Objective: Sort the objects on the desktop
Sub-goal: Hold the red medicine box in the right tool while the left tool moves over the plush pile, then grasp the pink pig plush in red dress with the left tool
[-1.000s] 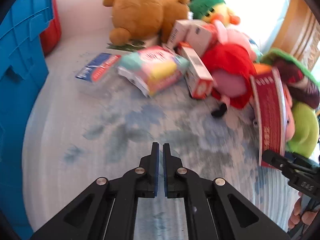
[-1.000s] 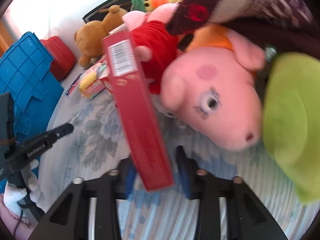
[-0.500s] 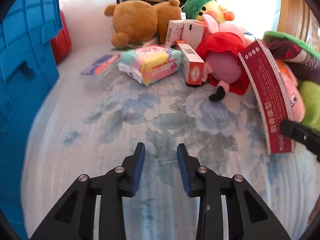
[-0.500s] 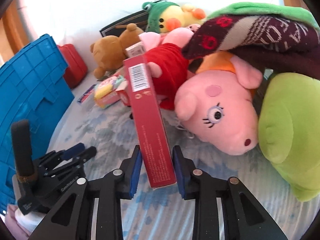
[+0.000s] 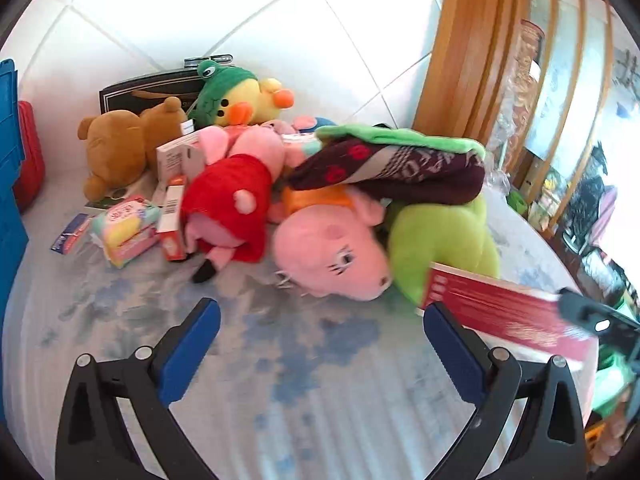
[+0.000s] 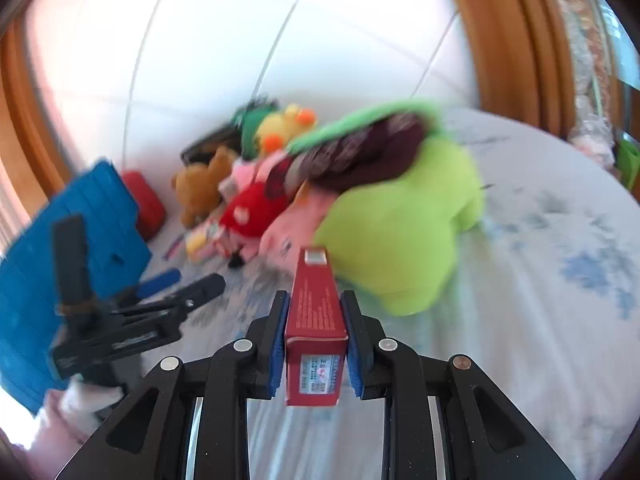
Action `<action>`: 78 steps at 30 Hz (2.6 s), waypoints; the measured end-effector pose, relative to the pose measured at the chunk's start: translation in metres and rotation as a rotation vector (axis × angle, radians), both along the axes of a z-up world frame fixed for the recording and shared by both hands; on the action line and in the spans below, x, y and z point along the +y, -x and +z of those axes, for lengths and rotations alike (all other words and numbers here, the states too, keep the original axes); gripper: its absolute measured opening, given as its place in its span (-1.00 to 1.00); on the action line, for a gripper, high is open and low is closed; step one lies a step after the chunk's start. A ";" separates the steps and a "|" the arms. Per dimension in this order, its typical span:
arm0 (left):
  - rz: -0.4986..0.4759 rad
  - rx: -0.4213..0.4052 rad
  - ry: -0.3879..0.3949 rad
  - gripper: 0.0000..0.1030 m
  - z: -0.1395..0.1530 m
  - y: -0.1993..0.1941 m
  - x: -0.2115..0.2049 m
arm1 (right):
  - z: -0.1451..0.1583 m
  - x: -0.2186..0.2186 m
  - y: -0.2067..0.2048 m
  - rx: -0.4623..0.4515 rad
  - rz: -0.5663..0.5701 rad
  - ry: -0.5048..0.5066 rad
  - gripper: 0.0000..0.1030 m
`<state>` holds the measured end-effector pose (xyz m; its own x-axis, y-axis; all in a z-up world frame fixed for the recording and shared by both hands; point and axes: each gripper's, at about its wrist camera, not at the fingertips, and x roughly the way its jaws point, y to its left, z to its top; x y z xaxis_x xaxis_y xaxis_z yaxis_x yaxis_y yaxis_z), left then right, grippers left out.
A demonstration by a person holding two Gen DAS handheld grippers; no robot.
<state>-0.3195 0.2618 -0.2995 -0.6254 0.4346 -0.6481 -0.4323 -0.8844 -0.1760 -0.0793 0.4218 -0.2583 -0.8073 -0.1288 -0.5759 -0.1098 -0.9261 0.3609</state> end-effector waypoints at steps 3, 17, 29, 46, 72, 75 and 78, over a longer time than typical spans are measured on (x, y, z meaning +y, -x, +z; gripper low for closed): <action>0.016 -0.026 0.035 0.88 -0.009 0.002 0.023 | 0.024 0.033 -0.010 0.066 -0.003 0.002 -0.51; 0.335 -0.041 0.165 0.75 0.025 -0.006 0.112 | 0.025 0.214 0.050 0.031 0.024 -0.032 -0.51; 0.391 -0.104 0.209 0.75 -0.001 -0.010 0.112 | -0.064 0.219 0.062 -0.405 0.240 -0.084 0.05; 0.440 0.045 0.226 0.75 0.075 0.033 0.104 | 0.020 0.195 0.109 -0.154 0.319 -0.096 -0.53; 0.217 -0.232 0.464 0.22 -0.009 0.242 0.068 | 0.014 0.085 0.328 -0.245 0.404 -0.142 -0.53; 0.264 -0.185 0.434 0.14 0.010 0.223 0.059 | 0.016 0.081 0.327 -0.226 0.412 -0.138 -0.53; 0.311 -0.112 0.376 0.09 0.041 0.197 0.049 | 0.028 0.078 0.321 -0.187 0.422 -0.131 -0.53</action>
